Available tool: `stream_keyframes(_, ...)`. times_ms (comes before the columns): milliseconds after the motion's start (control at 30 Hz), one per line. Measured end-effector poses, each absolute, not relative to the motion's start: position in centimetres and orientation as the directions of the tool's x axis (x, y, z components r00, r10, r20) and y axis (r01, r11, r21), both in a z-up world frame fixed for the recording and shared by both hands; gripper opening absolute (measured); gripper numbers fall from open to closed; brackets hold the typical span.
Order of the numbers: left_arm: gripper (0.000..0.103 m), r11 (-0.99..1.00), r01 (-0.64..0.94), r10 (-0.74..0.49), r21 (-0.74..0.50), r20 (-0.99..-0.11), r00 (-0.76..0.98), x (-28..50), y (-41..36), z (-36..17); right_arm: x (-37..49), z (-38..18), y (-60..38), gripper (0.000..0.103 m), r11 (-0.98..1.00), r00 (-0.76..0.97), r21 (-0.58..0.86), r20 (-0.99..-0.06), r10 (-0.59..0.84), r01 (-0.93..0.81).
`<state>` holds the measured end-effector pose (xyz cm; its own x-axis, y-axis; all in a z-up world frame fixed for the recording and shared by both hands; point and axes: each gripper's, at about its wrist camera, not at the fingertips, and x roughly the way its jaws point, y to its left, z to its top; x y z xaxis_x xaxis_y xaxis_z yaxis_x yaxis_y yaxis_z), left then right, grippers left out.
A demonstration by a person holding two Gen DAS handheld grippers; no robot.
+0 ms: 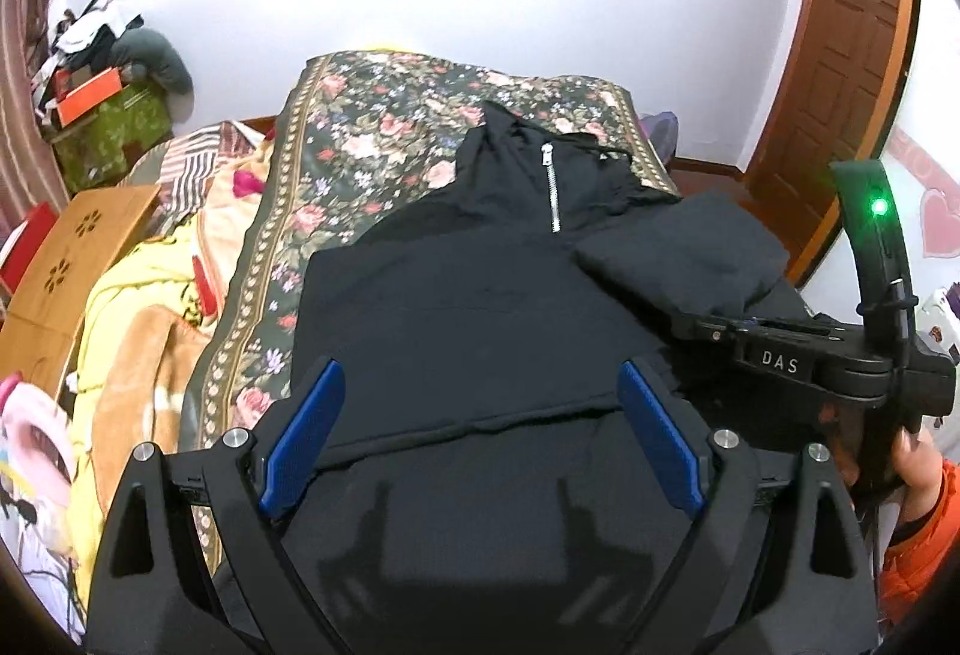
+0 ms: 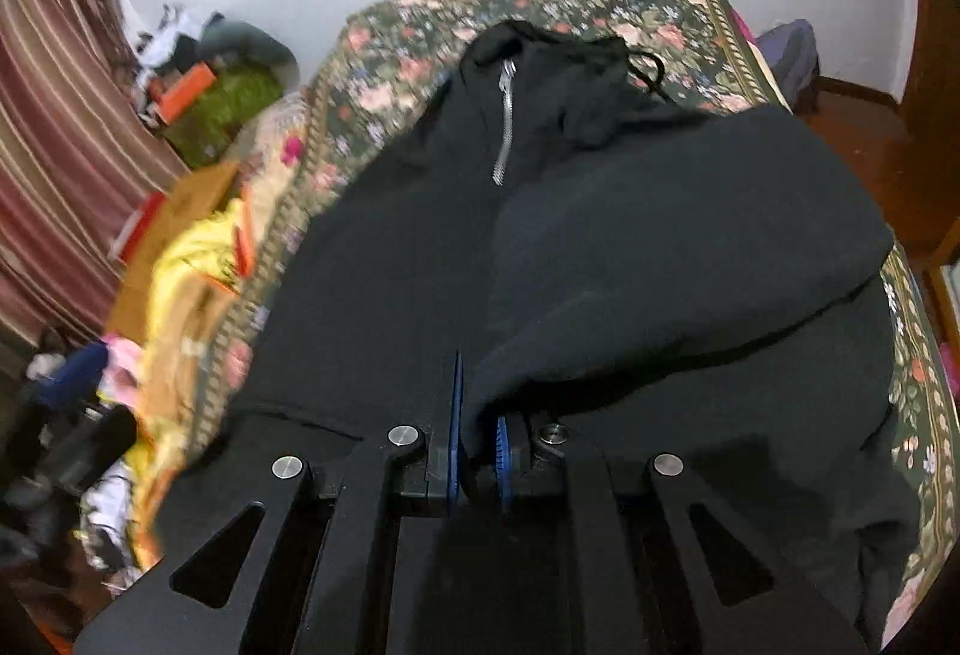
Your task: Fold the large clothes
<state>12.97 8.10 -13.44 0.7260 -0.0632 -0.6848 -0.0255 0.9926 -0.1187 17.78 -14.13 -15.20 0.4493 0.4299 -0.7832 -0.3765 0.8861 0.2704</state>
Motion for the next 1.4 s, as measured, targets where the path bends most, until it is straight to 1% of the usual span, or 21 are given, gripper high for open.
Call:
stream_keyframes(100,0.092,0.992,-0.031,-0.064,-0.123,-0.693,0.718,13.0,8.3,-14.0,18.0,-14.7,-14.1,0.011,0.885,0.426,0.278,-0.796,0.430,-0.373)
stream_keyframes(200,0.092,0.992,-0.026,-0.065,-0.120,-0.691,0.720,13.3,7.8,-14.1,18.3,-13.7,-14.2,0.016,0.875,0.373,0.305,-0.815,0.443,-0.375)
stream_keyframes(267,0.092,0.995,-0.018,-0.052,-0.095,-0.684,0.728,13.5,7.4,-14.0,17.9,-13.1,-15.2,0.025,0.860,0.344,0.351,-0.808,0.478,-0.371)
stream_keyframes(300,0.092,0.996,-0.016,-0.046,-0.085,-0.680,0.731,13.6,7.3,-13.8,17.8,-13.0,-15.3,0.028,0.855,0.344,0.366,-0.801,0.491,-0.368)
stream_keyframes(333,0.092,0.997,-0.013,-0.040,-0.073,-0.675,0.737,13.8,7.1,-13.7,17.6,-12.7,-15.9,0.035,0.855,0.353,0.372,-0.794,0.494,-0.361)
stream_keyframes(367,0.092,0.997,-0.009,-0.042,-0.072,-0.671,0.740,14.0,6.9,-13.5,17.3,-12.3,-16.6,0.040,0.859,0.372,0.370,-0.787,0.492,-0.354)
stream_keyframes(433,0.092,0.997,0.000,-0.052,-0.077,-0.666,0.744,14.2,6.7,-13.3,17.0,-11.5,-17.8,0.042,0.867,0.409,0.364,-0.772,0.486,-0.341)
stream_keyframes(500,0.092,0.997,0.008,-0.056,-0.076,-0.660,0.749,14.7,6.4,-13.0,16.9,-10.4,-19.6,0.042,0.889,0.486,0.347,-0.747,0.454,-0.297)
stream_keyframes(533,0.092,0.997,0.008,-0.056,-0.075,-0.659,0.750,14.8,6.3,-13.0,17.0,-10.0,-20.5,0.045,0.899,0.523,0.344,-0.732,0.437,-0.271)
stream_keyframes(567,0.092,0.997,0.009,-0.056,-0.075,-0.657,0.752,15.2,6.2,-12.9,17.2,-9.6,-21.5,0.050,0.904,0.558,0.353,-0.712,0.427,-0.242)
stream_keyframes(633,0.092,0.997,0.010,-0.061,-0.081,-0.657,0.752,15.8,5.9,-13.0,17.8,-9.3,-22.9,0.054,0.906,0.601,0.375,-0.685,0.412,-0.194)
stream_keyframes(700,0.092,0.995,0.008,-0.070,-0.096,-0.660,0.748,16.4,5.7,-13.2,19.0,-9.7,-24.3,0.054,0.902,0.611,0.408,-0.682,0.403,-0.139)
stream_keyframes(833,0.092,0.992,0.009,-0.092,-0.127,-0.666,0.741,17.2,5.6,-13.8,21.6,-12.2,-25.7,0.054,0.875,0.573,0.480,-0.699,0.428,-0.067)
stream_keyframes(967,0.092,0.991,0.006,-0.097,-0.136,-0.674,0.732,18.0,5.6,-14.5,23.9,-15.5,-26.2,0.054,0.836,0.495,0.548,-0.728,0.474,0.005)
stream_keyframes(1133,0.092,0.989,-0.004,-0.102,-0.150,-0.693,0.714,18.8,6.2,-15.7,25.8,-17.7,-25.3,0.054,0.796,0.435,0.605,-0.720,0.540,0.014)
stream_keyframes(1167,0.092,0.988,-0.006,-0.104,-0.154,-0.699,0.708,18.9,6.4,-16.1,26.0,-17.6,-25.2,0.052,0.799,0.437,0.601,-0.723,0.535,0.016)
stream_keyframes(1200,0.092,0.987,-0.008,-0.107,-0.158,-0.703,0.704,18.9,6.6,-16.3,26.2,-17.5,-25.2,0.048,0.806,0.443,0.591,-0.728,0.524,0.019)
stream_keyframes(1267,0.092,0.986,-0.011,-0.112,-0.167,-0.708,0.697,18.8,7.0,-16.8,26.3,-16.8,-24.7,0.029,0.825,0.454,0.565,-0.738,0.499,0.012)
stream_keyframes(1333,0.092,0.985,-0.017,-0.111,-0.170,-0.711,0.695,18.5,7.3,-17.1,25.9,-15.6,-24.4,0.017,0.833,0.470,0.553,-0.732,0.494,-0.015)
stream_keyframes(1367,0.092,0.985,-0.020,-0.109,-0.170,-0.711,0.695,18.3,7.6,-17.2,25.8,-15.2,-24.4,0.013,0.837,0.481,0.546,-0.726,0.492,-0.032)
stream_keyframes(1400,0.092,0.985,-0.021,-0.110,-0.173,-0.710,0.696,18.2,7.8,-17.2,25.5,-14.4,-24.0,0.012,0.845,0.498,0.531,-0.719,0.486,-0.058)
